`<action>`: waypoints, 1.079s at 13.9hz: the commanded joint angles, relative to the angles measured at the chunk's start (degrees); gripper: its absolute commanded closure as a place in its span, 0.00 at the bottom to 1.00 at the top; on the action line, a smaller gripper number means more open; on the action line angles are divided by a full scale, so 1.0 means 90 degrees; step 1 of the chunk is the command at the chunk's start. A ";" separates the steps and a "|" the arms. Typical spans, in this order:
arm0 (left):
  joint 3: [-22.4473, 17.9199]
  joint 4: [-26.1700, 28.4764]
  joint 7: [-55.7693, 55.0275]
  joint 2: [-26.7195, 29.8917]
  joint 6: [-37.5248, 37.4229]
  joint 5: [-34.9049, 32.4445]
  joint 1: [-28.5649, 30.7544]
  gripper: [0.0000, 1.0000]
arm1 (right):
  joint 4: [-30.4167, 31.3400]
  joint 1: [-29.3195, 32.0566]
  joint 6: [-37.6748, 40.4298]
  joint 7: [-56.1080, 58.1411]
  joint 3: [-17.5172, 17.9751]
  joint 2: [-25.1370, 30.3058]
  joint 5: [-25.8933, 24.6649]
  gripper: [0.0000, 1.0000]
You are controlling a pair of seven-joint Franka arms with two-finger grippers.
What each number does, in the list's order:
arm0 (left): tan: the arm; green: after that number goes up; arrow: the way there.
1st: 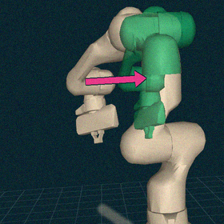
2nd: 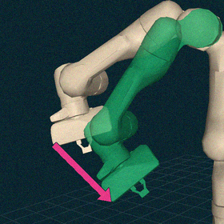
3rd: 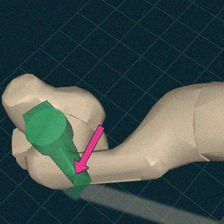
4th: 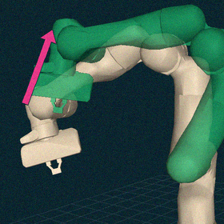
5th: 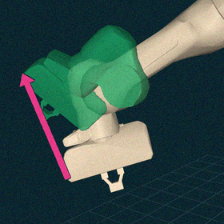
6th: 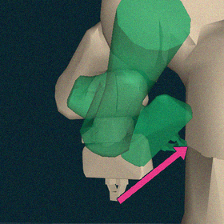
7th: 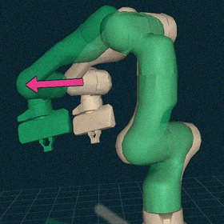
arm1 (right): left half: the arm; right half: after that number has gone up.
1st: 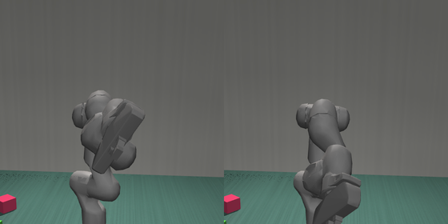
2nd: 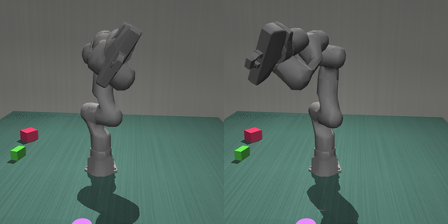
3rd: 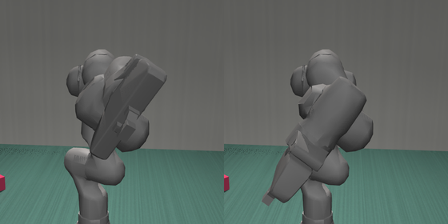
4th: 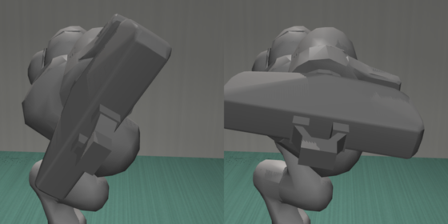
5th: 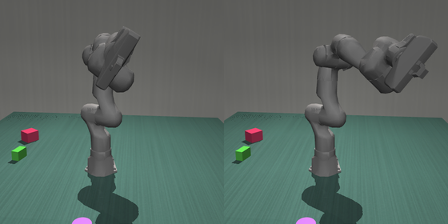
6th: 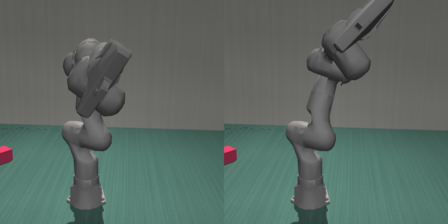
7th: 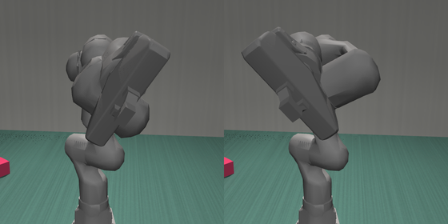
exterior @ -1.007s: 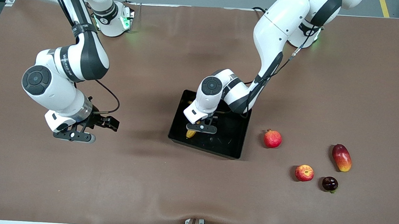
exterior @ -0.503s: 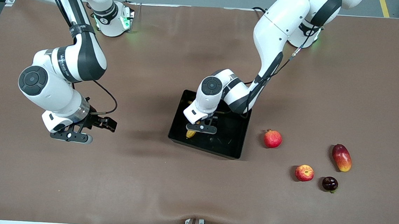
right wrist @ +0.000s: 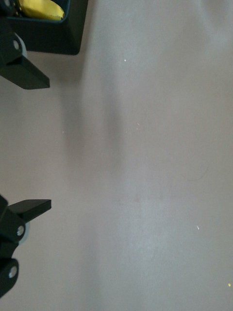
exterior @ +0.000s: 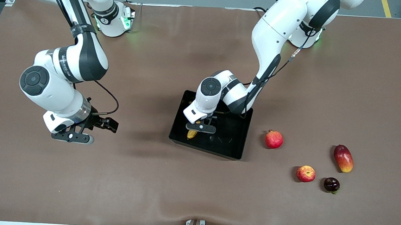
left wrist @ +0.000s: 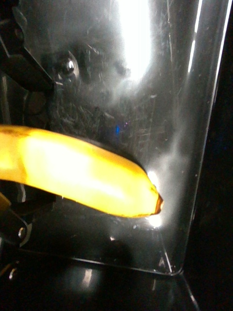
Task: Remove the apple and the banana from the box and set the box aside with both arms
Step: 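Close the left gripper on the banana's stem end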
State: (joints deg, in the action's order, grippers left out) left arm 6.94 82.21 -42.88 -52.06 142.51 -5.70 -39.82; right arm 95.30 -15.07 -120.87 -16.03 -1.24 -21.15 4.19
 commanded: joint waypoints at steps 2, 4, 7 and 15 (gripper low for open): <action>-0.0068 -0.0120 -0.0118 -0.0182 0.0220 -0.0139 -0.0107 0.00 | 0.0075 -0.0171 -0.0192 -0.0064 0.0011 -0.0022 0.0072 0.00; -0.0087 -0.0111 -0.0157 -0.0260 0.0386 -0.0148 -0.0204 0.00 | 0.0085 -0.0200 -0.0222 -0.0074 0.0011 -0.0062 0.0072 0.00; -0.0185 -0.0111 -0.0157 -0.0309 0.0386 -0.0158 -0.0263 0.00 | 0.0095 -0.0259 -0.0310 -0.0074 0.0011 -0.0110 0.0072 0.00; -0.0175 -0.0257 -0.0128 -0.0182 0.0445 -0.0422 -0.0175 1.00 | 0.0095 -0.0269 -0.0330 -0.0074 0.0011 -0.0120 0.0072 0.00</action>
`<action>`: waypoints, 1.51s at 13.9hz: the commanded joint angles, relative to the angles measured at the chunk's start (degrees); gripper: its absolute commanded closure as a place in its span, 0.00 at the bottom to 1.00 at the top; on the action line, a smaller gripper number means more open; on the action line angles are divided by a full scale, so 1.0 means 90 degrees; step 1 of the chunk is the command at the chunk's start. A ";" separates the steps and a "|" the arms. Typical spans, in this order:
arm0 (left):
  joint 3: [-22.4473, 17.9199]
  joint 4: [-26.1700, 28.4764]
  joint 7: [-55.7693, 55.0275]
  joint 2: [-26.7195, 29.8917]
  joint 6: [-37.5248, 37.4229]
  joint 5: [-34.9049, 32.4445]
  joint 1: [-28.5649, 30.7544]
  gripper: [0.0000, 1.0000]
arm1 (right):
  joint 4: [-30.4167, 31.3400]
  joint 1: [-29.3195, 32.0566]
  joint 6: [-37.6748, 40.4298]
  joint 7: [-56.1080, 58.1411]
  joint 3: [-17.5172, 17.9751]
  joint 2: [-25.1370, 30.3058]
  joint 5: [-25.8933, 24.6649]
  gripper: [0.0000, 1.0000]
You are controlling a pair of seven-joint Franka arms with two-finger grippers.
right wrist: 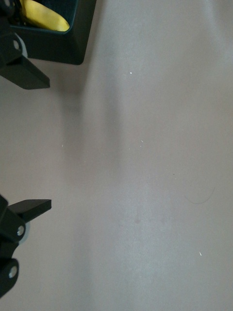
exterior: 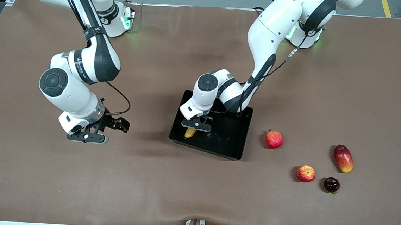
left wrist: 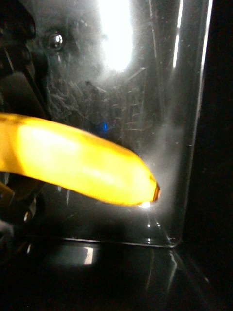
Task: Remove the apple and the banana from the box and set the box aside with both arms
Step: 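Lift the banana with the left gripper while the right gripper reaches the tray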
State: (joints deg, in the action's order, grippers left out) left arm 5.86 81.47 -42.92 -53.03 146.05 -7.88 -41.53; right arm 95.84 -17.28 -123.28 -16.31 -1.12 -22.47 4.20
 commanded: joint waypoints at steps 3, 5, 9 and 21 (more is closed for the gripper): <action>-0.0056 -0.0264 -0.0114 0.0051 0.0042 -0.0179 0.0053 1.00 | 0.0035 -0.0024 -0.0062 -0.0043 -0.0002 0.0026 0.0071 0.00; -0.0056 -0.0264 -0.0114 0.0256 -0.0007 -0.0189 0.0132 1.00 | 0.0035 -0.0024 -0.0062 -0.0043 -0.0002 0.0026 0.0071 0.00; -0.0016 -0.0341 -0.0085 0.0851 -0.0874 -0.0160 0.0424 1.00 | 0.0035 -0.0024 -0.0062 -0.0043 -0.0002 0.0026 0.0071 0.00; -0.0007 -0.0157 0.0119 0.2308 -0.2585 0.0006 0.1528 1.00 | 0.0016 -0.0842 -0.0540 -0.1457 -0.0002 -0.0442 0.0051 0.00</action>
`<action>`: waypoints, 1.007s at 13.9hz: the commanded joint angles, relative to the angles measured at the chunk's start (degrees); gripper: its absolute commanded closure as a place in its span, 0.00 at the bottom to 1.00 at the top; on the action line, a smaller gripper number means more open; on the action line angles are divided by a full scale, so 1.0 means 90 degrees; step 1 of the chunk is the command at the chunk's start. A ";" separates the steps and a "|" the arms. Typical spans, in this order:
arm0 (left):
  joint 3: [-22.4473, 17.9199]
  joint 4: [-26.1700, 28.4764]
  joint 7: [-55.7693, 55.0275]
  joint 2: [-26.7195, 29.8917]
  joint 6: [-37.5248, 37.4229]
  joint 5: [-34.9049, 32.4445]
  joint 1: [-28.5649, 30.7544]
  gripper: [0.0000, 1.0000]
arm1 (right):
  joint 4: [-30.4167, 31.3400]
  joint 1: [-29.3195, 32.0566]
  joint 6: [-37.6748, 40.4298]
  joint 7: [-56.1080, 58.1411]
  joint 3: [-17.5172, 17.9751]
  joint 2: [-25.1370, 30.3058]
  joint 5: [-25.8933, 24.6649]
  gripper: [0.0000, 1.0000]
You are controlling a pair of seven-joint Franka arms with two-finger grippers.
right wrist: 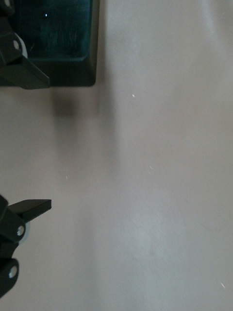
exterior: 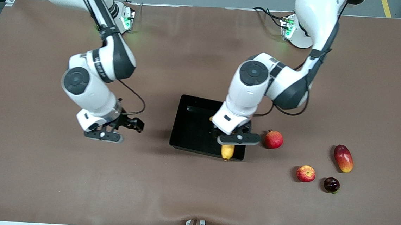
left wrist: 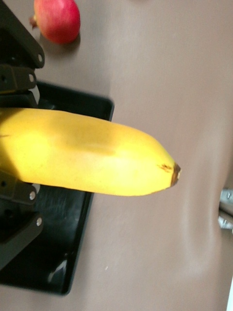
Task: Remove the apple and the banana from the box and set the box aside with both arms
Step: 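Lift the banana with the left gripper while the right gripper reaches the tray, then lower the banana by the apples while the right gripper grips the tray rim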
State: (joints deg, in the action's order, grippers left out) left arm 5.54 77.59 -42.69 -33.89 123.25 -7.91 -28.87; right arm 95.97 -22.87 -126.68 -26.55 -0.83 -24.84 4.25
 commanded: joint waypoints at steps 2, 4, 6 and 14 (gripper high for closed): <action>0.0049 0.0567 0.0377 0.0317 -0.0061 -0.0010 0.0413 1.00 | -0.0009 -0.0592 -0.0386 -0.0826 -0.0044 -0.0423 -0.0032 0.00; 0.0049 0.0695 0.0709 0.0337 -0.0071 0.0000 0.0561 1.00 | -0.0019 -0.0846 -0.0689 -0.1247 -0.0045 -0.0667 -0.0042 0.00; 0.0049 0.1113 0.1118 0.0561 -0.0061 -0.0020 0.0833 1.00 | -0.0019 -0.1206 -0.0817 -0.1618 -0.0054 -0.0824 -0.0052 0.00; 0.0098 0.2560 0.3744 0.1255 -0.0023 0.0009 0.2181 1.00 | -0.0019 -0.1872 -0.1412 -0.3289 -0.0064 -0.1527 -0.1165 0.00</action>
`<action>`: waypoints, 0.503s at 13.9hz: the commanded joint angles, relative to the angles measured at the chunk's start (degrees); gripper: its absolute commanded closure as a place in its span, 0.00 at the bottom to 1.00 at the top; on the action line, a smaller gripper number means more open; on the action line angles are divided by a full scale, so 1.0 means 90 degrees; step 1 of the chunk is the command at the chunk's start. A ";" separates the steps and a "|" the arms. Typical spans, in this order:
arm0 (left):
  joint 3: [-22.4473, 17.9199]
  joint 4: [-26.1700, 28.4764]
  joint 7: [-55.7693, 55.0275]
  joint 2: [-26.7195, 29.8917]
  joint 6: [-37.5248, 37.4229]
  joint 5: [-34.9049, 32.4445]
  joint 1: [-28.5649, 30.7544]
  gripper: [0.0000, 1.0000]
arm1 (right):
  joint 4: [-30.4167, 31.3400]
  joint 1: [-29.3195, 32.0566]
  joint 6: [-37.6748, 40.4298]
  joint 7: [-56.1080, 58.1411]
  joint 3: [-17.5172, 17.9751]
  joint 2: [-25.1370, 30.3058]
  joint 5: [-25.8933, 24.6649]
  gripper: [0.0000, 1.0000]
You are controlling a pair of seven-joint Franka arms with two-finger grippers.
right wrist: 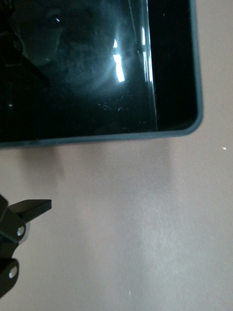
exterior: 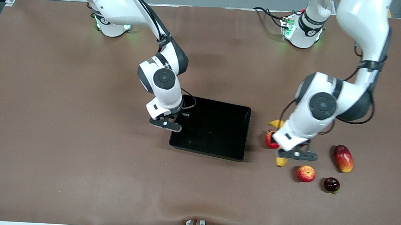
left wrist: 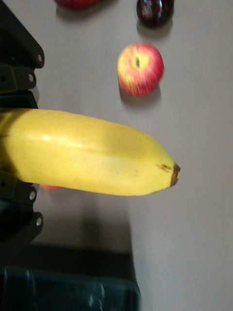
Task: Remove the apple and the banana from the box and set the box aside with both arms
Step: 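Lower the banana by the apples while the right gripper grips the tray rim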
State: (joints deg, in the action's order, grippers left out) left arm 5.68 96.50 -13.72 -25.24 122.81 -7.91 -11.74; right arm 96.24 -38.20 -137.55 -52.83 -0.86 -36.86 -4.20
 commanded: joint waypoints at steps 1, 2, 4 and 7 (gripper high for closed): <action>0.0092 0.0556 0.0847 0.0275 0.0084 0.0010 0.0424 1.00 | -0.0049 -0.0218 -0.0350 -0.0477 -0.0061 -0.0249 -0.0227 0.00; 0.0092 0.0644 0.1121 0.0236 0.0172 0.0010 0.0552 1.00 | -0.0049 -0.0315 -0.0486 -0.0661 -0.0080 -0.0298 -0.0236 0.00; 0.0092 0.0878 0.1503 0.0109 0.0522 0.0010 0.0873 1.00 | -0.0049 -0.0356 -0.0556 -0.0926 -0.0081 -0.0328 -0.0479 0.70; 0.0092 0.1123 0.1553 -0.0037 0.1012 0.0407 0.1313 1.00 | -0.0059 -0.0307 -0.0576 -0.1054 -0.0081 -0.0318 -0.0637 1.00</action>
State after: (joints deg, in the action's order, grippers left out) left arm 5.81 104.89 -1.07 -25.67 129.46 -7.14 -2.39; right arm 95.99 -40.83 -142.12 -60.17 -1.28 -39.51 -8.06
